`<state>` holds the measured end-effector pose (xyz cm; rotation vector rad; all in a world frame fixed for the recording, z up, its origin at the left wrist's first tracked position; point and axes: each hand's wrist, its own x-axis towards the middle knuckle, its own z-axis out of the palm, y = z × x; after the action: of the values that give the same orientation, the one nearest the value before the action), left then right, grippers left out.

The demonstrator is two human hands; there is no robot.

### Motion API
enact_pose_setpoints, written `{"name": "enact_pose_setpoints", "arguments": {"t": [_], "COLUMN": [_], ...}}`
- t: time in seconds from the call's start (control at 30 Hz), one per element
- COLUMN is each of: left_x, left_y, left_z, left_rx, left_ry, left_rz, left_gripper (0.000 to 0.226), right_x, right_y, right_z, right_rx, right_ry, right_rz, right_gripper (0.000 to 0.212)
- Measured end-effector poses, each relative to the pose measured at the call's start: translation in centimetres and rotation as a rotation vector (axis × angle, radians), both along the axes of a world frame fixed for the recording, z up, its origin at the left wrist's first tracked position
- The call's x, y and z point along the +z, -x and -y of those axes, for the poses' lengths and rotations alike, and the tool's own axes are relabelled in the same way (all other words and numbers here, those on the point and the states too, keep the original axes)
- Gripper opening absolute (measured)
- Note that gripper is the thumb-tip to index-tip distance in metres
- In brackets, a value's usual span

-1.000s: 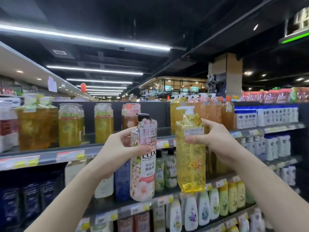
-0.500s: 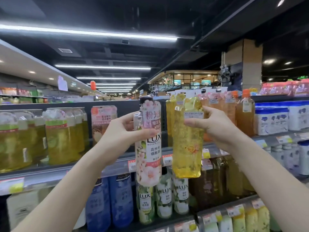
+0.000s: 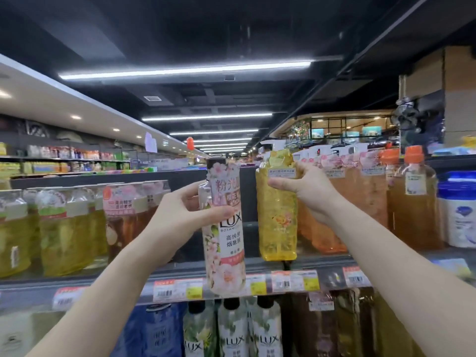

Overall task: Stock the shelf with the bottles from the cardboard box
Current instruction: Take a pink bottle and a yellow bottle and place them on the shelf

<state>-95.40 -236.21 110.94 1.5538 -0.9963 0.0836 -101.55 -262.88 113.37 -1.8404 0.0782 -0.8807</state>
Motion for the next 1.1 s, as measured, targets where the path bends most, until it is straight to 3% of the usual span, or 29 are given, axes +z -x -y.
{"name": "enact_pose_setpoints", "arguments": {"t": [0.07, 0.33, 0.47, 0.53, 0.8, 1.1], "left_x": [-0.1, -0.4, -1.2, -1.5, -1.8, -0.6], "left_y": [-0.1, -0.1, -0.3, -0.4, -0.7, -1.0], "left_z": [0.8, 2.2, 2.3, 2.4, 2.2, 2.2], "left_rx": [0.009, 0.048, 0.049, 0.045, 0.026, 0.027], "left_ry": [0.002, -0.014, -0.022, -0.026, -0.031, -0.027], "left_rz": [0.0, 0.03, 0.026, 0.03, 0.022, 0.003], "left_gripper": [0.045, 0.044, 0.042, 0.041, 0.046, 0.041], "right_x": [-0.1, -0.6, -2.1, -3.4, -6.0, -7.0], "right_y": [-0.6, -1.0, -0.6, -0.3, 0.2, -0.8], "right_z": [0.8, 2.2, 1.8, 1.8, 1.7, 2.3], "right_rx": [0.019, 0.031, 0.018, 0.0, -0.015, -0.129], "right_ry": [-0.003, -0.01, 0.079, 0.069, 0.082, 0.163], "right_rz": [-0.009, -0.045, -0.125, -0.165, -0.132, -0.12], "right_gripper": [0.086, 0.064, 0.095, 0.1, 0.074, 0.068]}}
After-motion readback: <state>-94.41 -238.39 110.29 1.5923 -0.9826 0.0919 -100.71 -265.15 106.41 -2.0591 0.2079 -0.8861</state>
